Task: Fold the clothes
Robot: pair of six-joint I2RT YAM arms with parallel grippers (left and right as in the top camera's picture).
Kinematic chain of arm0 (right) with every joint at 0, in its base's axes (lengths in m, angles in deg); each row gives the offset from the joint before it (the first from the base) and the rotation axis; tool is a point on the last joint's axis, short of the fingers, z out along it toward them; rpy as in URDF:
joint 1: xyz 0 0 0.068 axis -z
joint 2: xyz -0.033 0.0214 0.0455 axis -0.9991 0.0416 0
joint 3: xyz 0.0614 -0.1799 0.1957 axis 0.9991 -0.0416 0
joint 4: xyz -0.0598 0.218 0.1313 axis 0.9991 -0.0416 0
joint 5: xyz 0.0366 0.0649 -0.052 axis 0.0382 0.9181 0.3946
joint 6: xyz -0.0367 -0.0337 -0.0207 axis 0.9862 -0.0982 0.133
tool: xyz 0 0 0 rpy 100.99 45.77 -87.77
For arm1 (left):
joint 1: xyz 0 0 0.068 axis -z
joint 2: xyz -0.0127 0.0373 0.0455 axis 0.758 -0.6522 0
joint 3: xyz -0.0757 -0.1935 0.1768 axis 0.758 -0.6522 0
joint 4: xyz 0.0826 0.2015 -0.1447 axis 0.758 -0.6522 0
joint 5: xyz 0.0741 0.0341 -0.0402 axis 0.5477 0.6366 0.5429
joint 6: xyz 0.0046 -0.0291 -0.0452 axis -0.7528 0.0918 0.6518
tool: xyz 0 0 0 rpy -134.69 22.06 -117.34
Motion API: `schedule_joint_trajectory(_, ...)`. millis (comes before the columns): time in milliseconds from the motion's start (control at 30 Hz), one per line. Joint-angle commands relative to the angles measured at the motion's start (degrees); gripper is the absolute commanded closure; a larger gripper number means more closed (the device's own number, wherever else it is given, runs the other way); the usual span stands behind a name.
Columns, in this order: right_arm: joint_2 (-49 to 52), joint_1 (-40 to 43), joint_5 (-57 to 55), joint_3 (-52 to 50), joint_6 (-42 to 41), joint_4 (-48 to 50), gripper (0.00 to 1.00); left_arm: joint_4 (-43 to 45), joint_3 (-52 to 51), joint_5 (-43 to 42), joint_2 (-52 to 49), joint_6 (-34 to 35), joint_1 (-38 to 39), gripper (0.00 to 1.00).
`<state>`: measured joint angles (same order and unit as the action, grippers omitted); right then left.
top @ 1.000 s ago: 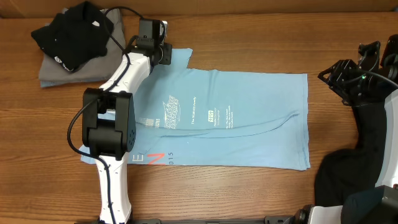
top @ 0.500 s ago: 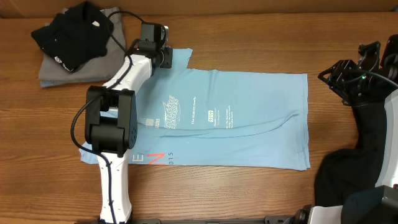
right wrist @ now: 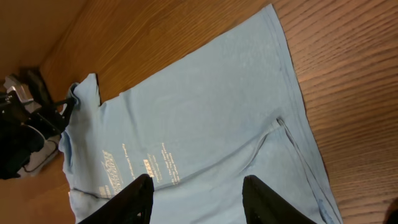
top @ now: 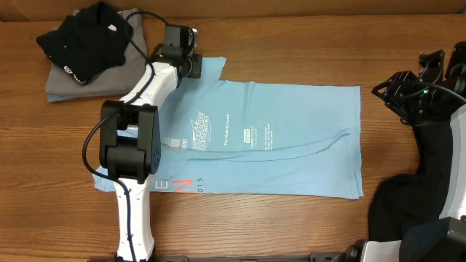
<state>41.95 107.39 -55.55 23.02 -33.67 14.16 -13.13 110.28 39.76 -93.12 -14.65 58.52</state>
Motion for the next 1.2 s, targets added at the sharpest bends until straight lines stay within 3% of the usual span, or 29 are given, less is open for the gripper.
schedule_joint_trajectory(0, -0.4, -0.2, -0.2, -0.4, 0.4, 0.2, 0.5, -1.5, 4.0, -0.3, -0.8, -0.1, -0.7, 0.96)
schedule_joint_trajectory(200, -0.4, -0.2, -0.2, -0.4, 0.4, 2.9, 0.5, -9.3, 10.6, 0.0, -0.1, -0.1, -1.0, 0.96)
schedule_joint_trajectory(633, 3.3, -1.1, -2.3, -0.4, 0.2, 18.8, 0.5, -38.5, 31.2, 5.5, 0.8, -1.0, -1.4, 0.96)
schedule_joint_trajectory(833, 12.2, -3.5, -4.7, -0.4, 0.2, 25.2, 0.5, -48.7, 37.9, 6.2, 0.8, -1.0, -1.4, 0.96)
schedule_joint_trajectory(1167, 28.0, -5.7, -12.7, -0.4, -1.8, 34.1, 0.57, -55.8, 46.1, 7.3, 0.9, -1.0, -1.5, 0.96)
